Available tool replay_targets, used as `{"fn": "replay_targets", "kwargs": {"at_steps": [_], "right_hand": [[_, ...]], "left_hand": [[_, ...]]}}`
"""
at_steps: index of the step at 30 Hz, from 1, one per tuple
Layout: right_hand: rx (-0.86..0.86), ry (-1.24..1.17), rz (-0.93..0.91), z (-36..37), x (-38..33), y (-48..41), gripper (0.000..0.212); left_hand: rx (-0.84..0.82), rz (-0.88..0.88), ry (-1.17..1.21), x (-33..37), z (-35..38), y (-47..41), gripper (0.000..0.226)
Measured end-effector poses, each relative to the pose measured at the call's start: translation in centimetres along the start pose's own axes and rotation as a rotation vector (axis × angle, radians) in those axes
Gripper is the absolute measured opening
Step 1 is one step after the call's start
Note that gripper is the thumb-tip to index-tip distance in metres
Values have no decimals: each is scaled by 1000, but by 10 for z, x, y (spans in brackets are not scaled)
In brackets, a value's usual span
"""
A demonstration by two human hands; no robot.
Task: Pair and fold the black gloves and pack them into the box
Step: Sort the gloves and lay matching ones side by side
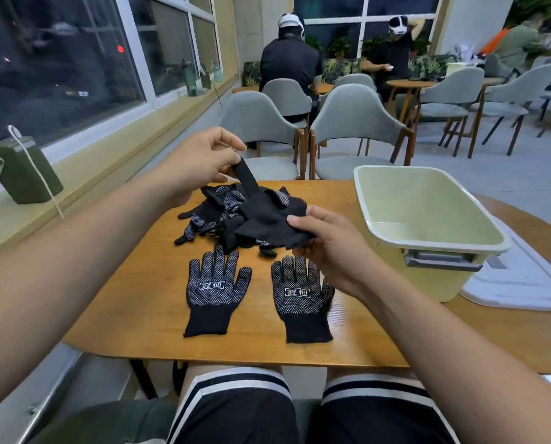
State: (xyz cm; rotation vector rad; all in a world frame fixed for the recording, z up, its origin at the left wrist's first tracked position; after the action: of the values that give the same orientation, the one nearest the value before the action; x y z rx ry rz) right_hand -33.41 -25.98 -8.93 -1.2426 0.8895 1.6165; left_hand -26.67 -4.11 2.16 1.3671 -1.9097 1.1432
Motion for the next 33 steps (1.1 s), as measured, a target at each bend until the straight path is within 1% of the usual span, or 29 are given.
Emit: {"fn": "replay_targets", "kwargs": {"at_steps": [5, 7, 9, 11, 12, 14, 17, 20, 21, 22, 23, 24, 26, 29, 31, 33], "right_hand": [[16, 30, -5, 5, -22, -2, 13], [26, 60, 19, 7, -22, -5, 9], [33, 73, 50, 9, -21, -8, 6], [28, 59, 82, 12, -19, -13, 5], [23, 41, 99, 14, -18, -16, 6], [24, 7, 126, 16, -18, -21, 9], [64, 21, 141, 17, -19, -28, 12], [126, 10, 162, 18, -23, -31, 26], [134, 1, 170, 19, -25, -32, 28], [132, -6, 176, 20, -26, -33, 27], [126, -13, 183, 21, -26, -33, 24], [119, -22, 190, 22, -26, -34, 22], [105, -42, 203, 24, -27, -34, 20], [71, -84, 227, 27, -26, -34, 29], [58, -104, 236, 27, -23, -32, 37], [41, -96, 237, 26, -20, -31, 47]], "left_hand": [[-29, -39, -6, -22, -1, 3, 19], [-72, -48, -18, -27, 3, 9, 16], [-148, -37, -55, -27, 9, 19, 15], [-272, -8, -74, -21, 21, 33, 13], [-330, 6, -68, -18, 27, 41, 20], [-374, 37, -67, -14, 35, 52, 39], [-426, 102, -149, -10, 38, 56, 47], [-479, 158, -218, -4, 37, 59, 71], [-463, 182, -232, -3, 36, 59, 78], [-426, 222, -253, 0, 35, 58, 80], [-372, 275, -288, 2, 33, 56, 74], [-317, 321, -313, 2, 32, 53, 63], [-225, 349, -304, 0, 26, 49, 44], [-109, 358, -267, 1, 15, 46, 26], [-41, 313, -216, -1, 8, 45, 22], [21, 187, -96, -13, 2, 43, 19]]}}
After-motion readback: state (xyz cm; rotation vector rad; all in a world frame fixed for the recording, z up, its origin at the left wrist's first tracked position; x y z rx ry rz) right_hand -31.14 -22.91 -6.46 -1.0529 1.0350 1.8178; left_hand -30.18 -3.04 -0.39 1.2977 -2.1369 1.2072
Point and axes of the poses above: each hand's wrist, its own y-axis away from the middle knuckle, its own z-axis out of the palm, x = y × z, the point moved 6 cm from there along -y, towards the middle knuckle, and after that the axes turned 8 degrees about z, right-handed, at the moved point
